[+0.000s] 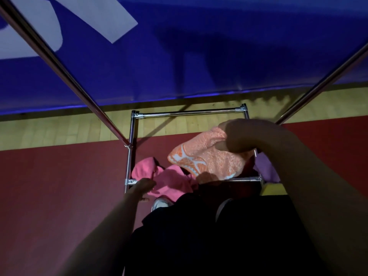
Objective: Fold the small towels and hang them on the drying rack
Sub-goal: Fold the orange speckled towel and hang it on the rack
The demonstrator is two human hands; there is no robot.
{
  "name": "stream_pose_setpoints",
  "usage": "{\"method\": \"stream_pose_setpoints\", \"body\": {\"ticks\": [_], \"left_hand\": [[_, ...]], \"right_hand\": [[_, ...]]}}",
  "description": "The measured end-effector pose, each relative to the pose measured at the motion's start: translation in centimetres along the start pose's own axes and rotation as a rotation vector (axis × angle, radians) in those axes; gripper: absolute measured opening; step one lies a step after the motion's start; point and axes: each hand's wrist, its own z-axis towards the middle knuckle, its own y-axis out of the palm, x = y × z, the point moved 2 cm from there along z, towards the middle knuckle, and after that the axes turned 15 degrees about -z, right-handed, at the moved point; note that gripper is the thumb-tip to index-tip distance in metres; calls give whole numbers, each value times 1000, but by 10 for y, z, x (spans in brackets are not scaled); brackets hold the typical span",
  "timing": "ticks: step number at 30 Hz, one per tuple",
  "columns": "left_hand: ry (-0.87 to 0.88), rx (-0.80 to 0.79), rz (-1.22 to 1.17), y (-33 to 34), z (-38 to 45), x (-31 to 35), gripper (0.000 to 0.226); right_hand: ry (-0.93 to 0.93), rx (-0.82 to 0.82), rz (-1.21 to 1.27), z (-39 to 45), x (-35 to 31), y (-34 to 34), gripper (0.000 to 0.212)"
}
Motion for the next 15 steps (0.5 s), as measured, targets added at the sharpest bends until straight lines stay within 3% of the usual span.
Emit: {"method": "stream_pose_setpoints", "body": {"ticks": [10, 15], "left_hand": [[-56, -67, -215, 7, 57, -32, 38], [-45, -107, -258, 14, 64, -41, 23]], "right_hand": [[-93, -19, 11, 6, -16, -3, 57], [-92, -34, 35, 2, -16, -5, 64]]}}
